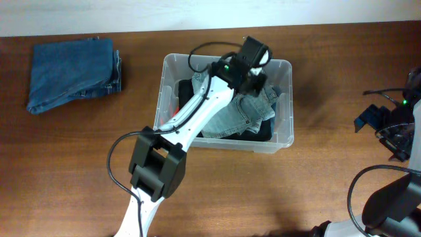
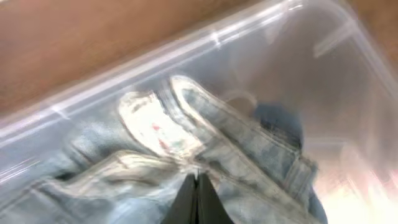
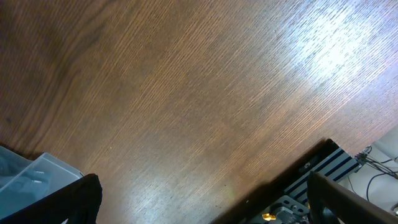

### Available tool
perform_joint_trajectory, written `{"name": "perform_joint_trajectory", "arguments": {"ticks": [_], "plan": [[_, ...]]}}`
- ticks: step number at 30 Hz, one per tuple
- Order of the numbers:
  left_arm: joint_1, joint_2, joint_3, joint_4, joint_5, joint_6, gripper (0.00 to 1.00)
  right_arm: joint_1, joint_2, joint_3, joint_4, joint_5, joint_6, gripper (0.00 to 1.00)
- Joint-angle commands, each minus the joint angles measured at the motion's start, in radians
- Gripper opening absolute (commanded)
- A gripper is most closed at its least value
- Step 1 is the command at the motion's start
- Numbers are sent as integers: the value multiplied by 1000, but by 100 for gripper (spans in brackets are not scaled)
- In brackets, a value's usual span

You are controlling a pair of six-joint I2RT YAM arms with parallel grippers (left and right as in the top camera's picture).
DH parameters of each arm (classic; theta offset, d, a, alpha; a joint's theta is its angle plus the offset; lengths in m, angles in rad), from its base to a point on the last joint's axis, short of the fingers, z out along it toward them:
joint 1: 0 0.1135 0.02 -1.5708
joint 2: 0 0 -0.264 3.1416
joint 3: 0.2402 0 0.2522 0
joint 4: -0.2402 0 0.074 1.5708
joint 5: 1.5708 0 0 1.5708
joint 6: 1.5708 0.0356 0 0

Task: Pack container
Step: 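Press and smooth the shorts down inside the bin with the left gripper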

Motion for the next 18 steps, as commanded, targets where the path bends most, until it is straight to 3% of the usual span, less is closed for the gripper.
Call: {"name": "perform_joint_trajectory", "arguments": {"ticks": [1,18], "plan": [[24,-14,14,29,-49,15,1,-3,-5,-2,0,1,9,98],[43,71,14,47,-47,11,1,-3,-5,-2,0,1,9,98]]}}
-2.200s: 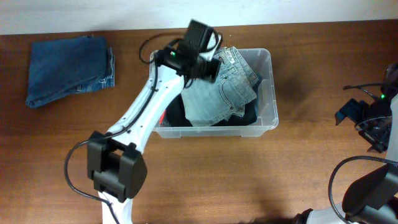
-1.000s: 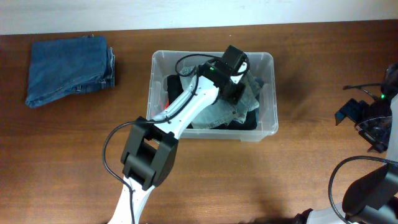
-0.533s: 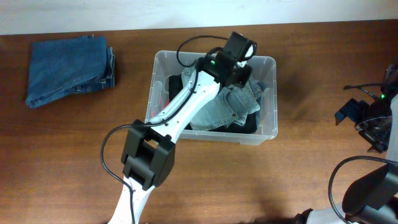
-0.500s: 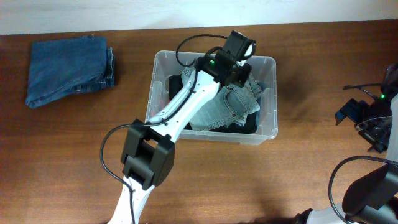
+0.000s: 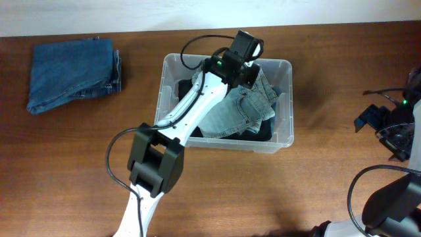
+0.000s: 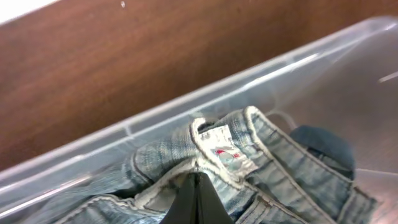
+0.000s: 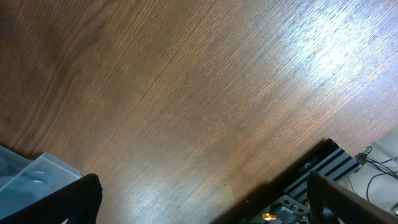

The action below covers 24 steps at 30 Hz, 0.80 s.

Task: Pack container
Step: 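Press and smooth the shorts down inside the bin with the left gripper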

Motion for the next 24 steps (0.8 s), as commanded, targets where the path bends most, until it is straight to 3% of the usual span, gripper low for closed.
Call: {"name": "perform_joint_trajectory", "arguments": {"ticks": [1,17,24], "plan": [[1,48,8,-3,-13,11,1,-3,-5,-2,0,1,8,98],[1,95,13,-11,-13,12,1,-3,-5,-2,0,1,8,98],[1,20,14,-10,-14,12,1,-3,-5,-2,0,1,8,98]]}}
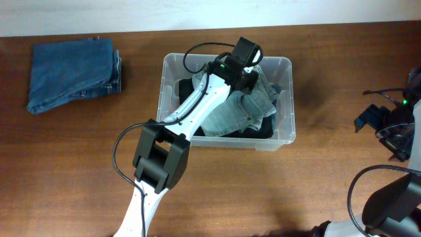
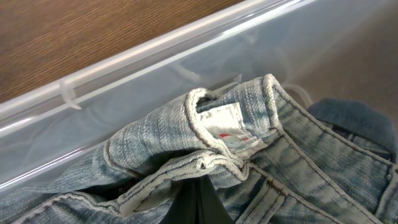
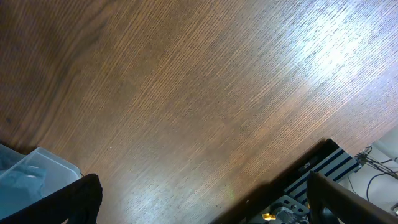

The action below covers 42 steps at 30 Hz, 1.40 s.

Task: Pack container
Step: 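Press and smooth the shorts down inside the bin with the left gripper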

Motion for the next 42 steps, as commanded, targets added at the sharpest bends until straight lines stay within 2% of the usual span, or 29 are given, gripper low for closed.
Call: {"name": "perform_joint_trajectory", "arguments": {"ticks": [1,5,19,42], "plan": [[1,-57,10,0,-15,12,1,-3,-5,-2,0,1,9,98],[1,-114,10,13,-16,12,1,-3,-5,-2,0,1,9,98],[12,-110,5,79,-57,12,1,-3,-5,-2,0,1,9,98],[10,-3,5,92,-56,12,1,-3,-5,-2,0,1,9,98]]}}
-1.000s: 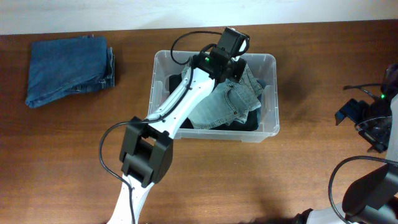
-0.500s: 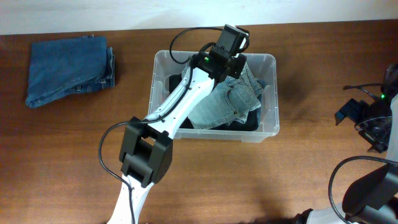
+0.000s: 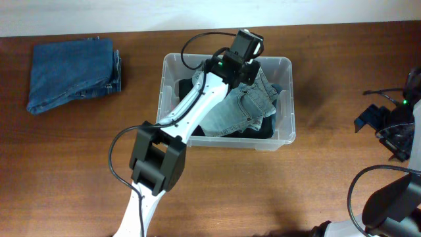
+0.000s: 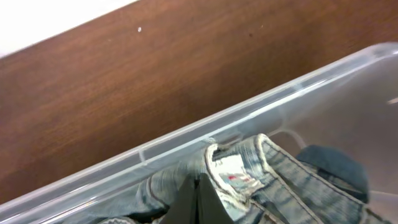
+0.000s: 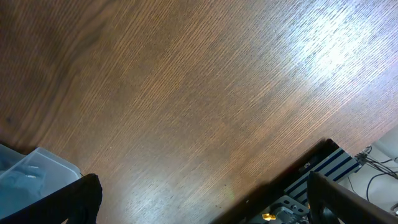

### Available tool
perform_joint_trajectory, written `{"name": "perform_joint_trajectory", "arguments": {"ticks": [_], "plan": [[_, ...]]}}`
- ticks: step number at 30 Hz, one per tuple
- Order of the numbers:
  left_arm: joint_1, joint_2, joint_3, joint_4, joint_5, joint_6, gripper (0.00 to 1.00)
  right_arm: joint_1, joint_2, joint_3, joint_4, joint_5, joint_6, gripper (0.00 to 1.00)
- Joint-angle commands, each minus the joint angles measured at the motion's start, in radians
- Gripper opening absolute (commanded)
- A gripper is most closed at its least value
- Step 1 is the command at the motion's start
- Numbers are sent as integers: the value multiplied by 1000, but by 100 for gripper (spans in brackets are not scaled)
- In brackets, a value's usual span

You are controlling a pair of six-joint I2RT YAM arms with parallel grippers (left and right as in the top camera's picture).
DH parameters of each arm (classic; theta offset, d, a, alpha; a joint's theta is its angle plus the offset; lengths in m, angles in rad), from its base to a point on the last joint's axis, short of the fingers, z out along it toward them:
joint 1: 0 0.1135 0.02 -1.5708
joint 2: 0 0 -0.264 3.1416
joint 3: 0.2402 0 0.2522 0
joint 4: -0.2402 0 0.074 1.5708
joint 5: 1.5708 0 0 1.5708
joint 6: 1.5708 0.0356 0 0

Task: Pack container
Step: 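Press and smooth the shorts down inside the bin with the left gripper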

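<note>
A clear plastic container (image 3: 290, 99) stands mid-table with light blue jeans (image 3: 231, 110) bunched on top of dark clothing (image 3: 183, 89). My left gripper (image 3: 248, 64) reaches in over the far wall. In the left wrist view the left gripper (image 4: 198, 184) is shut, its tips pressed into the jeans' waistband (image 4: 249, 160) beside the white label, just inside the container's far rim (image 4: 261, 113). My right gripper (image 5: 211, 204) hangs open over bare wood at the table's right edge.
Folded dark blue jeans (image 3: 72, 72) lie at the far left of the table. The right arm (image 3: 389, 128) sits by the right edge. A corner of the container (image 5: 31, 169) shows in the right wrist view.
The left gripper, low in the bin with the waistband draped over its fingers, now sits higher by the far wall, still shut at the waistband. The right arm has not moved.
The left gripper was shut at the jeans' waistband deep in the bin. Then it was higher near the far wall, then low again with denim folded over its fingers, and now is raised at the rim again. The right gripper stayed open throughout.
</note>
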Motion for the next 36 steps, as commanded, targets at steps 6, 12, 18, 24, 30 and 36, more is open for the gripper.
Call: {"name": "perform_joint_trajectory", "arguments": {"ticks": [6,12,18,24,30,36], "plan": [[6,80,5,-9,-2,11,1,-3,-5,-2,0,1,9,98],[5,100,5,-16,43,11,1,-3,-5,-2,0,1,9,98],[5,63,8,-15,42,12,1,-3,-5,-2,0,1,9,98],[5,-51,8,-22,39,13,1,-3,-5,-2,0,1,9,98],[-6,-175,8,-171,40,5,1,-3,-5,-2,0,1,9,98],[-23,-206,3,-418,145,-34,1,-3,-5,-2,0,1,9,99]]}}
